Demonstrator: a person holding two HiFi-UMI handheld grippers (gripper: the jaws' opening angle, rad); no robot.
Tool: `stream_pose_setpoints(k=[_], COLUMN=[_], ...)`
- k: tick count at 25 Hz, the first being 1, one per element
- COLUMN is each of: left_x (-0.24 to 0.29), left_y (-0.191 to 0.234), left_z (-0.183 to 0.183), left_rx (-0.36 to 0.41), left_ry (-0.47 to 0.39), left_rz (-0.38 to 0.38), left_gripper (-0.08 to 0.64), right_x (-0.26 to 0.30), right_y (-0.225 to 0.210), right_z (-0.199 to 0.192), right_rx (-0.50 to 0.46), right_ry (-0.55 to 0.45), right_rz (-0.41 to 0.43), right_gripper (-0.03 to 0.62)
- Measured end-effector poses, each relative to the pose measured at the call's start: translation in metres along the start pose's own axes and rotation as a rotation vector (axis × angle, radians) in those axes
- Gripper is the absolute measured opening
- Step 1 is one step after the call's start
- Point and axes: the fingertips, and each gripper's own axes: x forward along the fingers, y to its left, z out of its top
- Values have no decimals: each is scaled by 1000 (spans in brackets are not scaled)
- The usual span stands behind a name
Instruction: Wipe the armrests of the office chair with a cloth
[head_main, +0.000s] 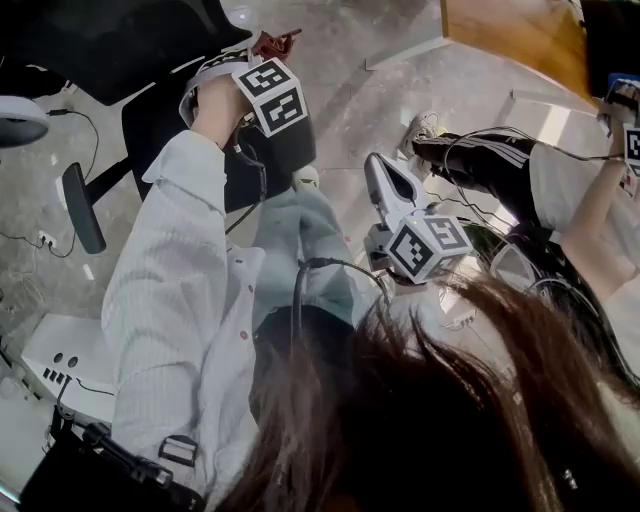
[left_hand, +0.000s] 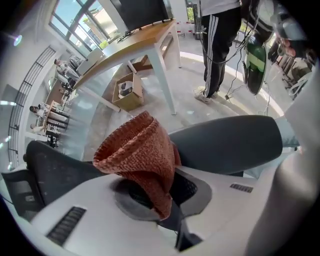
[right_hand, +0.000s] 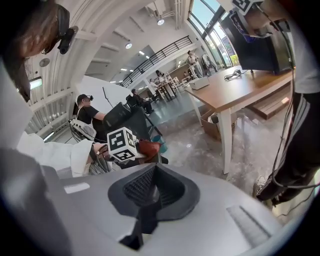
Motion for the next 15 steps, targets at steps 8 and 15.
stream_pose_setpoints(k=[8, 15], left_x=[0, -11], left_y=[-34, -78], left_z=[19, 12], left_rx=[228, 301], left_ry=[86, 99], left_rz=[20, -8], left_gripper=[46, 46], right_x=[7, 2], right_y=[-3, 0], right_z=[-2, -1], right_rx=[26, 20], right_ry=[3, -11], right_rz=[15, -3], right_gripper=[2, 2])
